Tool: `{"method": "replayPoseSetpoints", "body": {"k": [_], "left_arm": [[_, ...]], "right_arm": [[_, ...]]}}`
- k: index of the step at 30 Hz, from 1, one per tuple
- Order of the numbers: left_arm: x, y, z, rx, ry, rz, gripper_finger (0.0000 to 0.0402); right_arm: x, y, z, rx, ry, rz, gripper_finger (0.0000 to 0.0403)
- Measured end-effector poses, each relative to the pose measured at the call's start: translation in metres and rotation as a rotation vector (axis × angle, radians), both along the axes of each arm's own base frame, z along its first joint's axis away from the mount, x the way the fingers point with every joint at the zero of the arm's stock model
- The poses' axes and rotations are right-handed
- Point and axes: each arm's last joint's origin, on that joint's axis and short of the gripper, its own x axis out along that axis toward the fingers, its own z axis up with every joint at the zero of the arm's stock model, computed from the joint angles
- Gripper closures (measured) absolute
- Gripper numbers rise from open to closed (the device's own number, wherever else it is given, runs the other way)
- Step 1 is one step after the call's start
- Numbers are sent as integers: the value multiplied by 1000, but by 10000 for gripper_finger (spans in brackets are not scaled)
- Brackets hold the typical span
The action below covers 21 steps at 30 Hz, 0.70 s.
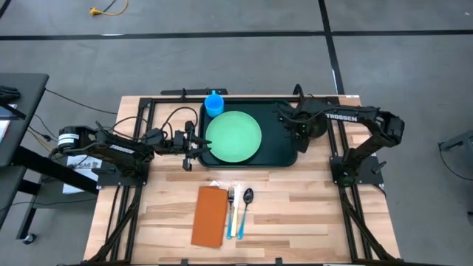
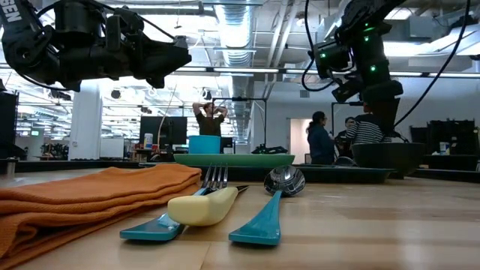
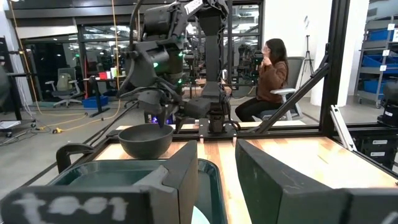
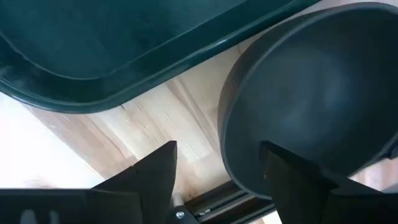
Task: Set up tray
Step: Stack the black bowl on top of the light green plate on the black serving tray
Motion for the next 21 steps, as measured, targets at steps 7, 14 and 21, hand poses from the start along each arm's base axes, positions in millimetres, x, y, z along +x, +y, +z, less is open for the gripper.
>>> {"method": "replayPoseSetpoints", "body": {"k": [7, 14, 21], "left_arm": [[0, 0, 0, 0, 1, 0, 303], [0, 0, 0, 0, 2, -1, 303], [0, 0, 0, 0, 1, -1, 303]], "right_arm": [[2, -7, -18, 41, 45, -5, 186], [10, -11, -35, 71, 85, 23, 185], [14, -13, -56, 130, 188, 37, 214]]}}
